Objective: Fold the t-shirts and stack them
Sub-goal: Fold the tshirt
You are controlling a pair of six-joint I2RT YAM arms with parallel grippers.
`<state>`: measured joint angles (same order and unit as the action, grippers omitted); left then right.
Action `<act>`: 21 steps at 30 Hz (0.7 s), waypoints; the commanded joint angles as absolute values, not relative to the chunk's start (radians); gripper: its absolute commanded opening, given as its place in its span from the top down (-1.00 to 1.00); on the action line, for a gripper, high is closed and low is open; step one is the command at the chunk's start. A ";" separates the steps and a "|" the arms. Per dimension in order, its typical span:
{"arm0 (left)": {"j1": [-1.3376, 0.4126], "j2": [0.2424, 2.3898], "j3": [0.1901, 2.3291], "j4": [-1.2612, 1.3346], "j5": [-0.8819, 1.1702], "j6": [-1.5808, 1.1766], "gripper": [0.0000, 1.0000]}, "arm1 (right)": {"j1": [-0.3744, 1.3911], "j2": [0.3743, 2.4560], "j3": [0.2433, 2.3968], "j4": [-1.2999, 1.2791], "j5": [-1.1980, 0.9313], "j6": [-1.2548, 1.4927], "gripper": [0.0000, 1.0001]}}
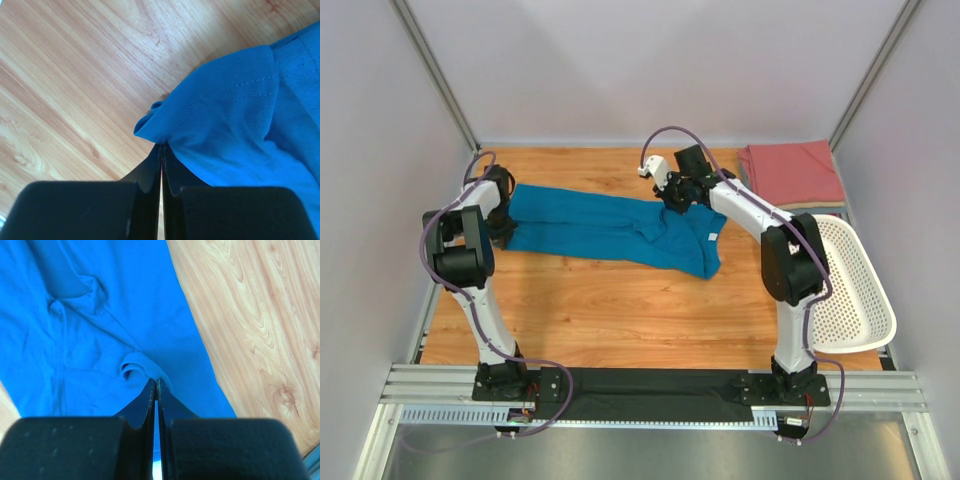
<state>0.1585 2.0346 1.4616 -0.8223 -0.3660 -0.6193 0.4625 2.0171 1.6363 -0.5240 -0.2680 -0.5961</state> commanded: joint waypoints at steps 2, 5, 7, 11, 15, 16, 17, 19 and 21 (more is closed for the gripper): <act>0.152 2.056 1.483 -0.847 -0.405 -0.614 1.00 | 0.462 2.055 1.654 -0.424 -0.245 -0.641 0.95; 0.150 2.054 1.482 -0.851 -0.411 -0.612 1.00 | 0.460 2.086 1.675 -0.402 -0.226 -0.623 0.80; 0.152 2.048 1.485 -0.856 -0.411 -0.607 1.00 | 0.460 2.097 1.695 -0.394 -0.177 -0.557 0.65; 0.152 2.048 1.496 -0.857 -0.394 -0.604 1.00 | 0.456 2.065 1.733 -0.448 -0.008 -0.338 0.15; 0.150 2.065 1.506 -0.861 -0.350 -0.600 1.00 | 0.443 1.952 1.723 -0.622 0.098 0.035 -0.10; 0.149 2.072 1.512 -0.867 -0.350 -0.600 1.00 | 0.436 1.928 1.709 -0.685 0.066 0.096 -0.10; 0.150 2.071 1.513 -0.870 -0.348 -0.597 1.00 | 0.424 1.904 1.651 -0.696 0.037 0.160 -0.10; 0.150 2.063 1.509 -0.870 -0.342 -0.589 1.00 | 0.420 1.832 1.590 -0.710 0.015 0.271 -0.15; 0.150 2.051 1.512 -0.865 -0.330 -0.586 1.00 | 0.420 1.783 1.505 -0.725 0.041 0.331 -0.29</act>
<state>0.1513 2.0518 1.4849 -0.8543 -0.3630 -0.6060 0.4259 1.8854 1.5814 -0.6392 0.0040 0.0761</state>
